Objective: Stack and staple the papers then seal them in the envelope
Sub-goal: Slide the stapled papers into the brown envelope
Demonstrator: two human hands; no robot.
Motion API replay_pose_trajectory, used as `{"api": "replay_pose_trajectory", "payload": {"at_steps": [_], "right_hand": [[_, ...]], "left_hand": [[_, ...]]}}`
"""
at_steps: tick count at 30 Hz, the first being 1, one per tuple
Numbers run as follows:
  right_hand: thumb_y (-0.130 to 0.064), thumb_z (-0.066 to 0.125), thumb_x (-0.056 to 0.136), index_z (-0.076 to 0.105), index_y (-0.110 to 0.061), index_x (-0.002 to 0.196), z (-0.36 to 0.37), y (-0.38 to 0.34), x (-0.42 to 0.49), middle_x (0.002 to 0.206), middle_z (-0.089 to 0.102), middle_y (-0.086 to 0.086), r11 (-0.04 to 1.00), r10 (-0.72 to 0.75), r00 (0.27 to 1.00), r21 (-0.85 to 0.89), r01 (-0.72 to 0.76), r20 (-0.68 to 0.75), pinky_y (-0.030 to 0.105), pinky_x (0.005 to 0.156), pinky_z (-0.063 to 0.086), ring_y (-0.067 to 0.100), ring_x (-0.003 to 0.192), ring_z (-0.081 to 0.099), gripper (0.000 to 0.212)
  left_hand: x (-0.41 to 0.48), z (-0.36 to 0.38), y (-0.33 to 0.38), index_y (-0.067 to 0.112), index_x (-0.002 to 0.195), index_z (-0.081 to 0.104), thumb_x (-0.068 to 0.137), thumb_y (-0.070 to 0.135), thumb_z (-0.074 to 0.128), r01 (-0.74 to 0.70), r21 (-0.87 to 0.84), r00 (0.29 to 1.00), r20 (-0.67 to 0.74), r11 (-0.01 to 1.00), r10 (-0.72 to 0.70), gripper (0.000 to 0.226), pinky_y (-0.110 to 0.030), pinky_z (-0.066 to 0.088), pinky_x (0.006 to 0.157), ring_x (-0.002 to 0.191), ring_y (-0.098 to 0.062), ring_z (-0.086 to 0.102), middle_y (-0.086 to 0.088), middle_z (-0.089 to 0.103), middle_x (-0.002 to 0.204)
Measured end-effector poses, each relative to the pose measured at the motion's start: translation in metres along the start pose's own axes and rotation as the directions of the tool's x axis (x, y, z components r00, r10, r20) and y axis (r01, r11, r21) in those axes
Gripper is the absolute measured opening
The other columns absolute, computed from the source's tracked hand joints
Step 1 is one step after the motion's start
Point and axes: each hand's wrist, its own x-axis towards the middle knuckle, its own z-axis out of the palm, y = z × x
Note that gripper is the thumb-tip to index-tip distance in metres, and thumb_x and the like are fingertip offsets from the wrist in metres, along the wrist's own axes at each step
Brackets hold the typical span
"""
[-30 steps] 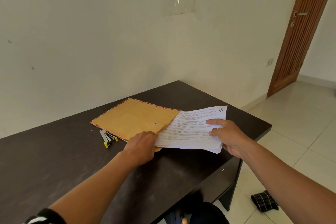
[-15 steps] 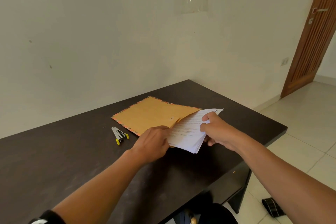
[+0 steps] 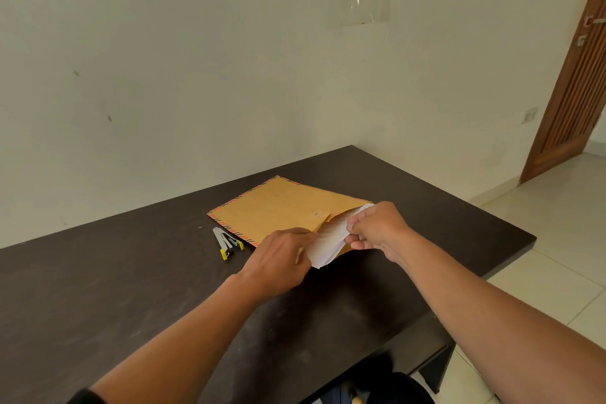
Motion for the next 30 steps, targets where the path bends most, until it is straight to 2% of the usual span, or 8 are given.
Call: {"api": "replay_pose_trajectory", "payload": {"at_steps": [4, 10, 17, 21, 22, 24, 26, 30], "right_hand": [[0.009, 0.066, 0.09, 0.06, -0.001, 0.098, 0.012, 0.003, 0.006, 0.096, 0.071, 0.023, 0.991, 0.072, 0.997, 0.114, -0.073, 0.007, 0.027, 0.055, 0.059, 0.023, 0.068, 0.077, 0.014], [0.003, 0.042, 0.101, 0.061, 0.0, 0.118, 0.033, 0.003, 0.011, 0.098, 0.074, 0.022, 0.914, 0.185, 0.978, 0.348, -0.206, 0.094, 0.033, 0.054, 0.062, 0.028, 0.068, 0.078, 0.026], [0.014, 0.034, 0.094, 0.05, -0.003, 0.129, 0.028, -0.003, 0.007, 0.12, 0.064, 0.023, 0.832, 0.243, 0.936, 0.441, -0.336, 0.253, 0.048, 0.079, 0.062, 0.037, 0.1, 0.071, 0.042], [0.005, 0.041, 0.097, 0.051, -0.004, 0.128, 0.018, -0.002, 0.006, 0.107, 0.069, 0.018, 0.978, 0.182, 0.974, 0.077, -0.193, 0.133, 0.037, 0.071, 0.064, 0.029, 0.091, 0.074, 0.034], [-0.001, 0.044, 0.097, 0.053, -0.005, 0.126, 0.011, 0.001, 0.009, 0.105, 0.069, 0.014, 0.992, 0.095, 0.994, -0.092, -0.09, 0.047, 0.036, 0.07, 0.063, 0.026, 0.09, 0.073, 0.031], [-0.007, 0.051, 0.093, 0.059, -0.013, 0.118, -0.009, 0.008, 0.014, 0.112, 0.066, 0.007, 0.887, -0.189, 0.981, -0.435, 0.156, -0.034, 0.037, 0.078, 0.058, 0.024, 0.101, 0.066, 0.026], [-0.008, 0.058, 0.087, 0.058, -0.026, 0.119, -0.026, 0.017, 0.017, 0.13, 0.059, 0.0, 0.72, -0.299, 0.944, -0.615, 0.321, 0.143, 0.039, 0.098, 0.049, 0.023, 0.122, 0.053, 0.036], [-0.03, 0.063, 0.078, 0.047, -0.047, 0.135, -0.034, 0.036, 0.012, 0.156, 0.034, -0.012, 0.583, -0.032, 0.905, -0.727, 0.362, 0.425, 0.05, 0.117, 0.028, 0.025, 0.145, 0.026, 0.062]], "left_hand": [[0.0, 0.004, 0.002, 0.019, 0.138, 0.06, 0.091, 0.018, 0.052, 0.005, -0.013, 1.0, 0.024, 1.0, -0.005, 0.048, -0.034, 0.053, 0.089, 0.112, -0.02, 0.062, 0.003, 0.063, 0.135], [0.001, -0.001, 0.009, 0.017, 0.141, 0.057, 0.093, 0.014, 0.052, -0.021, -0.031, 1.0, 0.018, 0.999, 0.021, 0.049, -0.031, 0.049, 0.099, 0.119, -0.018, 0.06, 0.001, 0.061, 0.138], [-0.006, 0.002, -0.004, 0.019, 0.143, 0.055, 0.092, 0.016, 0.051, 0.018, -0.013, 0.998, 0.056, 1.0, -0.018, 0.051, -0.029, 0.049, 0.101, 0.122, -0.015, 0.059, 0.005, 0.059, 0.141], [-0.007, 0.002, -0.006, 0.022, 0.141, 0.057, 0.093, 0.014, 0.052, 0.051, -0.018, 0.994, 0.098, 0.999, -0.049, 0.049, -0.03, 0.047, 0.105, 0.124, -0.014, 0.057, 0.006, 0.059, 0.141], [-0.008, 0.002, -0.008, 0.024, 0.14, 0.058, 0.093, 0.014, 0.053, 0.074, -0.025, 0.991, 0.116, 0.997, -0.07, 0.048, -0.031, 0.046, 0.107, 0.124, -0.013, 0.057, 0.008, 0.059, 0.141], [-0.011, 0.003, -0.015, 0.03, 0.135, 0.062, 0.093, 0.015, 0.054, 0.136, -0.046, 0.979, 0.158, 0.99, -0.127, 0.045, -0.033, 0.047, 0.107, 0.12, -0.011, 0.059, 0.011, 0.061, 0.138], [-0.016, 0.004, -0.02, 0.034, 0.13, 0.064, 0.091, 0.016, 0.053, 0.185, -0.057, 0.964, 0.206, 0.981, -0.17, 0.044, -0.034, 0.047, 0.106, 0.116, -0.01, 0.059, 0.012, 0.063, 0.134], [-0.027, 0.001, -0.022, 0.034, 0.132, 0.059, 0.095, 0.038, 0.053, 0.224, -0.058, 0.946, 0.252, 0.973, -0.203, 0.037, -0.031, 0.044, 0.104, 0.119, -0.013, 0.056, 0.011, 0.062, 0.132]]}}
